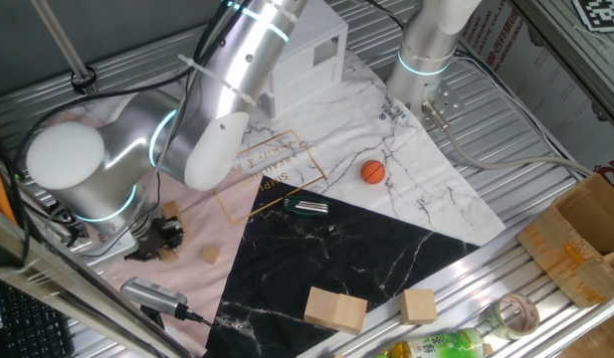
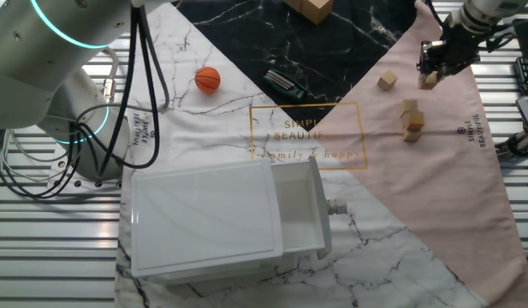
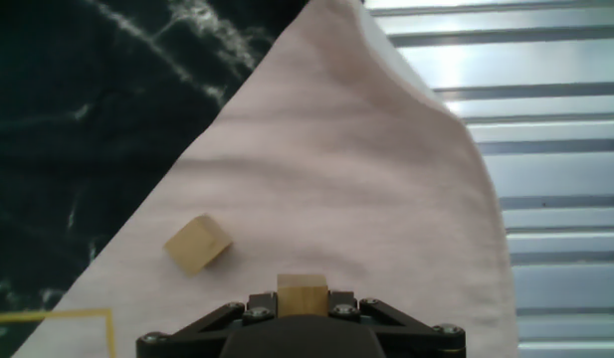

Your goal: Stack the blocks into a pyramid shape

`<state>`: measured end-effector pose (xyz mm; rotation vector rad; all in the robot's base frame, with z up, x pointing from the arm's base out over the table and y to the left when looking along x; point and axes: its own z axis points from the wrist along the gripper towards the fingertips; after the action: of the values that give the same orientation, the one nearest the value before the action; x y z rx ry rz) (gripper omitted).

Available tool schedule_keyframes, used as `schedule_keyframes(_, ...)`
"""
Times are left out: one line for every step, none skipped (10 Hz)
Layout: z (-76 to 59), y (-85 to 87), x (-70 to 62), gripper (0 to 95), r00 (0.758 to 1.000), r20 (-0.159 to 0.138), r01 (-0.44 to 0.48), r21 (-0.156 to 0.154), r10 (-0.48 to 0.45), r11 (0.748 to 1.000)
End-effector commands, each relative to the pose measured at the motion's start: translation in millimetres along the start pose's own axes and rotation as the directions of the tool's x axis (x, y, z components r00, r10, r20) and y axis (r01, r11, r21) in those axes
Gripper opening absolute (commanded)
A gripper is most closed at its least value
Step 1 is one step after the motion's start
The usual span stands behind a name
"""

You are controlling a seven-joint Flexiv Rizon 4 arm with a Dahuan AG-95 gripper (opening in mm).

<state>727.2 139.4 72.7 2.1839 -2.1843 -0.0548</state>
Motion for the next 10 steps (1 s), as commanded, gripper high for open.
schedule_keyframes(-2.3,7.8,6.5,0.0,1.0,-0.001,0.008,0.007,-0.008,1.0)
schedule_keyframes(-3.3,9.9,9.0,0.0,1.0,-0.002,0.008,0.007,-0.008,1.0)
schedule_keyframes(-4.0,12.4,11.5,0.0,1.0,-0.006,0.006,0.008,-0.006,1.0)
schedule_keyframes(-2.8,16.4,15.0,0.0,1.0,-0.014,0.011,0.013,-0.01,1.0)
schedule_keyframes(-0.6,20.0,17.7,0.0,1.0,-0.014,0.006,0.016,-0.006,1.0)
schedule_keyframes(0.5,22.0,19.2,0.0,1.0,-0.016,0.005,0.017,-0.004,1.0)
schedule_keyframes(0.6,25.3,22.3,0.0,1.0,-0.025,0.003,0.023,-0.002,1.0)
schedule_keyframes(-0.3,26.9,24.0,0.0,0.999,-0.034,-0.001,0.026,0.002,1.0)
schedule_keyframes(-0.7,28.1,25.2,0.0,0.999,-0.039,-0.001,0.03,0.003,1.0)
schedule_keyframes(-0.8,28.8,26.0,0.0,0.999,-0.042,-0.003,0.032,0.005,0.999)
